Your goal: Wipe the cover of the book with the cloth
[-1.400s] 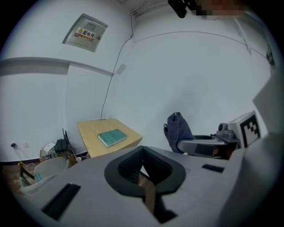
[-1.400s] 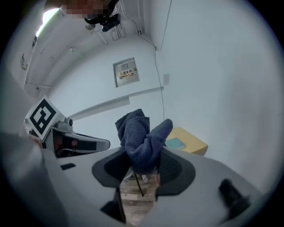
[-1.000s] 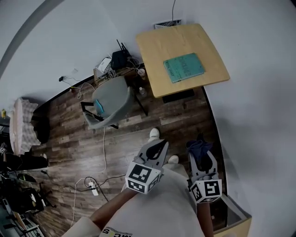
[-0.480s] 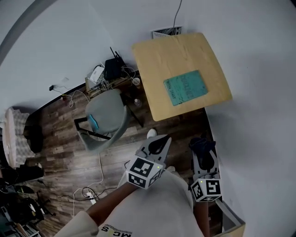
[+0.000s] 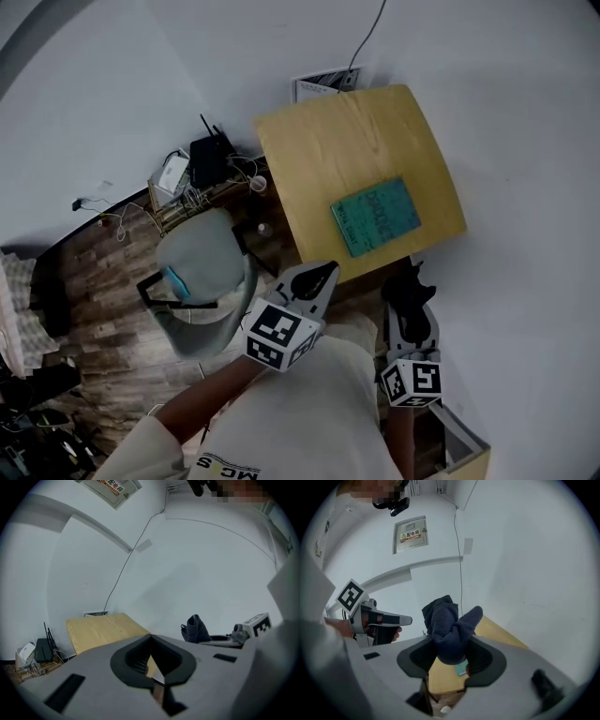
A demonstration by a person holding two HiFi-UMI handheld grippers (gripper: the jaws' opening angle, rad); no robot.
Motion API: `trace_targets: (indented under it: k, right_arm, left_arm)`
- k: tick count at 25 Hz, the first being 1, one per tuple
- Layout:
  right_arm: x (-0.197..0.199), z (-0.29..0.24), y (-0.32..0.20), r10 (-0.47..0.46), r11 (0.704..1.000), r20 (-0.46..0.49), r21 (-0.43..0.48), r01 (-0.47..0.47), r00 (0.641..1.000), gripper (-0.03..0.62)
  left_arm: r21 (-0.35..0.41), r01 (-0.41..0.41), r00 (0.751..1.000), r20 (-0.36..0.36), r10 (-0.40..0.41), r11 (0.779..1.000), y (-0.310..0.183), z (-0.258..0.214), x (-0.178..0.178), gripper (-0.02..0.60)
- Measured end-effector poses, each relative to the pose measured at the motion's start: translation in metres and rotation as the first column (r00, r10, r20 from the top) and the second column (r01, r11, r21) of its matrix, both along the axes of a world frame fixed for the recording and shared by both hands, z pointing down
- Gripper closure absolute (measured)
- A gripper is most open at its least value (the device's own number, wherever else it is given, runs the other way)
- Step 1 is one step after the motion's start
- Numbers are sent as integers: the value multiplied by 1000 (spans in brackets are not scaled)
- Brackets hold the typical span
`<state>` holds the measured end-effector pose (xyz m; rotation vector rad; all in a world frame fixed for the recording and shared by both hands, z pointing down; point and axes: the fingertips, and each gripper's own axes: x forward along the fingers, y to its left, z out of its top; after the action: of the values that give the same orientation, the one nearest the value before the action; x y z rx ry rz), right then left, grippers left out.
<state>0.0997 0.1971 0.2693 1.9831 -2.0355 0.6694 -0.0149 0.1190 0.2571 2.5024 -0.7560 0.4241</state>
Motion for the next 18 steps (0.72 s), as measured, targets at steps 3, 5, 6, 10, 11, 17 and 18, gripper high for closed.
trace_targets:
  k: [3,5,6,10,11,17,18]
  right_arm:
    - [4,4,-16,4,1000,-16,-23,-4,1000,411]
    - [12,7,-26,6,999,-21,-35,-7,1000,411]
    - [17,9,-31,7,999,-22,-39,-8,1000,411]
    - [34,18,-57,-9,999,-24,-44,8,1000,412]
    - [38,21,-63,-19,999,-27,-47,17,999,413]
    - [66,44,-109,-64,998,-65,-32,62,996,413]
    - [72,51,-115,-69,997,-72,-42,66,995,411]
  left_arm:
    - [-6,-6,1000,-1,6,1000,-20,2,2,572]
    - [-15,-9,1000,1,9,1000,-29,5,7,572]
    - [-18,-11,1000,3,11,1000,-32,8,9,572]
    - [-19,-17,999,28,18,1000,-49,18,23,572]
    - [-23,-16,999,35,17,1000,-52,21,26,572]
    - [-55,7,997,77,-3,998,-75,44,53,572]
    - [-66,10,996,84,-4,998,-77,49,57,572]
